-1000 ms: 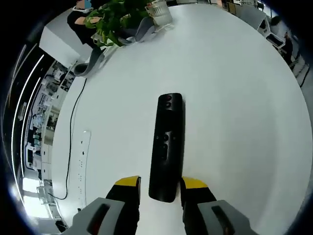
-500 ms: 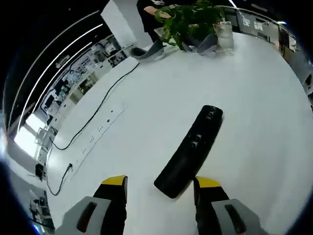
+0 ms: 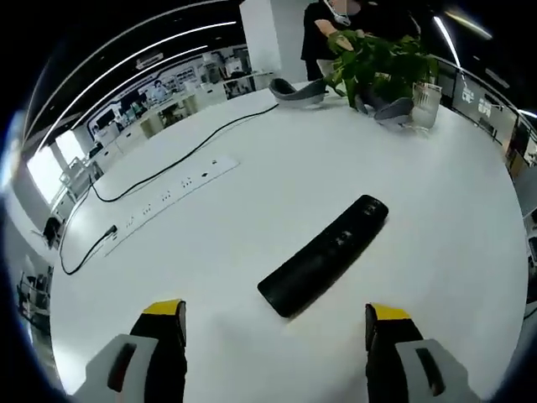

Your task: Press the specified remote control buttons in sequence, fully releasing each button before pressing the next.

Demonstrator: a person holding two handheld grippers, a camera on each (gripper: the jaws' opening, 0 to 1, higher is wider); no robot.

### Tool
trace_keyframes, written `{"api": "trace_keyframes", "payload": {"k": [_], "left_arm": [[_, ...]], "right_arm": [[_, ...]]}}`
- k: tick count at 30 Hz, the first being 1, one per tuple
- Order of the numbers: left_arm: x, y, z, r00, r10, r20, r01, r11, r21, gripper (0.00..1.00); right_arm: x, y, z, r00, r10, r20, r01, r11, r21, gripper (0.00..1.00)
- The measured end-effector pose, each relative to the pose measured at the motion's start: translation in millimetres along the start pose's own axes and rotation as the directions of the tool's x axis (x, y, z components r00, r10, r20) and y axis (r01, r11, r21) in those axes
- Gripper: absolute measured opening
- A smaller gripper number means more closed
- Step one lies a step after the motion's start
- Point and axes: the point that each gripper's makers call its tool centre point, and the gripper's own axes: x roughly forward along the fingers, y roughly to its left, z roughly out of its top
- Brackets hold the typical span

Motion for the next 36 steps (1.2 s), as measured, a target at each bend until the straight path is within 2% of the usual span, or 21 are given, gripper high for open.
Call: {"api": "trace_keyframes", "payload": {"k": [3, 5, 6, 10, 12, 14, 17, 22, 26, 28, 29, 30, 32, 33, 36], "left_arm": [[-14, -4.9, -4.2, 1.0, -0.008, 0.014, 0.009, 0.999, -0.041, 0.94], [-28, -5.0, -0.9, 0.997, 0.011, 0.074, -0.006, 0.997, -0.072, 0.94], [-33, -4.8, -1.3, 0.996, 0.017, 0.087, -0.01, 0.997, -0.074, 0.94], [-61, -3.0, -9.6, 0.993, 0.026, 0.113, -0.02, 0.998, -0.052, 0.98], [-76, 2.4, -9.8, 0.988, 0.05, 0.148, -0.042, 0.998, -0.055, 1.0], [-89, 4.0, -12.6, 0.986, 0.053, 0.157, -0.043, 0.997, -0.065, 1.0], [-120, 9.0, -7.4, 0.965, 0.094, 0.246, -0.069, 0.992, -0.109, 1.0], [-153, 11.2, -10.6, 0.954, 0.108, 0.281, -0.074, 0.989, -0.131, 1.0], [-193, 11.6, -4.6, 0.918, 0.15, 0.368, -0.095, 0.982, -0.162, 1.0], [-212, 5.8, -4.2, 0.895, 0.153, 0.419, -0.079, 0.979, -0.188, 1.0], [-218, 0.6, -5.3, 0.889, 0.135, 0.437, -0.054, 0.98, -0.193, 1.0], [-225, -5.7, -13.3, 0.897, 0.121, 0.425, -0.033, 0.978, -0.207, 1.0], [-237, -11.6, -23.9, 0.899, 0.126, 0.42, -0.029, 0.973, -0.229, 1.0], [-242, -14.2, -27.3, 0.895, 0.133, 0.425, -0.031, 0.971, -0.239, 1.0], [-264, -20.1, -35.3, 0.872, 0.171, 0.459, -0.059, 0.967, -0.248, 1.0]], "right_arm": [[-2, -1, 3.9, 1.0, -0.001, 0.025, 0.001, 1.0, 0.015, 0.93], [0, -1, 3.8, 1.0, -0.002, 0.027, 0.001, 1.0, 0.023, 0.96], [1, 0, 0.8, 1.0, 0.001, 0.009, -0.001, 1.0, 0.023, 0.98], [-1, 0, 5.6, 0.999, -0.001, 0.036, 0.0, 1.0, 0.02, 0.99], [-1, 1, 5.7, 0.999, 0.009, 0.035, -0.01, 0.999, 0.03, 0.99], [0, 1, 4.3, 1.0, 0.013, 0.026, -0.014, 0.999, 0.035, 0.99], [-1, 1, 5.5, 0.999, 0.012, 0.033, -0.014, 0.999, 0.033, 0.99], [-3, -1, 7.8, 0.999, 0.004, 0.047, -0.005, 0.999, 0.037, 0.99], [-4, -2, 8.8, 0.998, 0.008, 0.055, -0.011, 0.998, 0.055, 0.99], [-4, 0, 9.2, 0.998, 0.012, 0.056, -0.015, 0.999, 0.05, 0.99], [-4, 0, 9.2, 0.998, 0.011, 0.056, -0.013, 0.999, 0.042, 0.99], [-4, 1, 9.3, 0.998, 0.01, 0.056, -0.012, 0.999, 0.035, 0.99], [-5, 2, 9.9, 0.998, 0.014, 0.059, -0.016, 0.999, 0.03, 0.99], [-5, 2, 10.3, 0.998, 0.015, 0.061, -0.016, 0.999, 0.029, 0.99], [-5, 3, 10.3, 0.998, 0.022, 0.06, -0.024, 0.999, 0.025, 0.99]]}}
